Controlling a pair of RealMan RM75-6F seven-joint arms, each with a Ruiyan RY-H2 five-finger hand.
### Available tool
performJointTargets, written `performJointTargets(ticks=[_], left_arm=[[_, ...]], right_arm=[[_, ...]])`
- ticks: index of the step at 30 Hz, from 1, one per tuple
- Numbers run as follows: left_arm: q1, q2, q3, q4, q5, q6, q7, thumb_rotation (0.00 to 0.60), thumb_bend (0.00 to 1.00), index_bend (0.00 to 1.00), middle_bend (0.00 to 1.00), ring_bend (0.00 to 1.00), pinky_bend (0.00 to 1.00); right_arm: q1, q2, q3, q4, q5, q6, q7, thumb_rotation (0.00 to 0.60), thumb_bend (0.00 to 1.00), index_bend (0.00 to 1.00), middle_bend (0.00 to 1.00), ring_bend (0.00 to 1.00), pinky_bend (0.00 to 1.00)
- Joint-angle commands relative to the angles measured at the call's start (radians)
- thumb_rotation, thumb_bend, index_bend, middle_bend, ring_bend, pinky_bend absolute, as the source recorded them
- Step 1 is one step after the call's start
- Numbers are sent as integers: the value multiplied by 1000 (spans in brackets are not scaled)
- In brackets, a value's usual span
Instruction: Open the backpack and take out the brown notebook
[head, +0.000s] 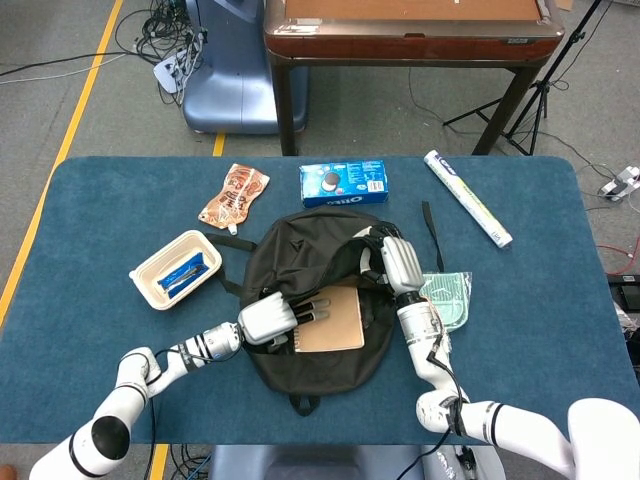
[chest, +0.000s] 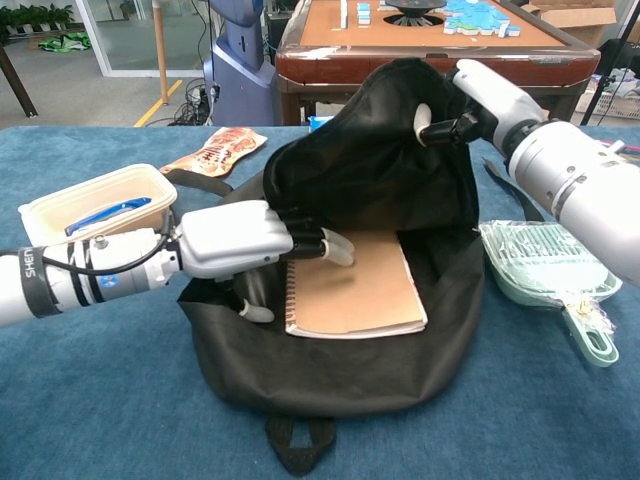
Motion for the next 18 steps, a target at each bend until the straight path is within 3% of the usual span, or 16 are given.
performJointTargets(ticks=[1, 11, 18], left_arm=[[-2, -10, -9, 2, -14, -12, -6, 600, 169, 180, 114, 34, 0], [-11, -27, -28, -6, -53, -51, -32, 600, 177, 218, 114, 16, 0], [-11, -30, -32, -11, -66, -54, -33, 600, 343, 258, 114, 7, 0]], right_arm=[[1, -2, 0, 2, 1, -1, 2, 600, 782, 713, 378, 221, 133], [2, -6, -1, 9, 3, -2, 1, 600, 781, 713, 377, 221, 133], [2, -8, -2, 16, 9, -9, -2, 600, 781, 708, 374, 221, 132]])
